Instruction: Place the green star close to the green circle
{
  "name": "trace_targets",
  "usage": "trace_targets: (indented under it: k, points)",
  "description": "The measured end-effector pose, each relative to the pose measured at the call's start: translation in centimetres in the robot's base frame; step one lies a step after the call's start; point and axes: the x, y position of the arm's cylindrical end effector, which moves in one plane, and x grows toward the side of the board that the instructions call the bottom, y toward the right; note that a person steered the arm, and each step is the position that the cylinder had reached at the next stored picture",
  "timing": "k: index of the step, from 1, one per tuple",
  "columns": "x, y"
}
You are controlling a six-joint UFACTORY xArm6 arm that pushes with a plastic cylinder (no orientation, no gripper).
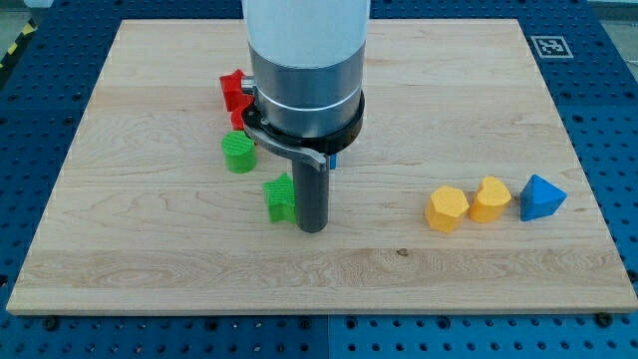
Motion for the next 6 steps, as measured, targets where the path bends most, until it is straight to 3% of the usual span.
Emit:
trace_targets:
  k: [3, 6]
  points:
    - [-0.2, 1.8]
    - [-1.3, -1.0]
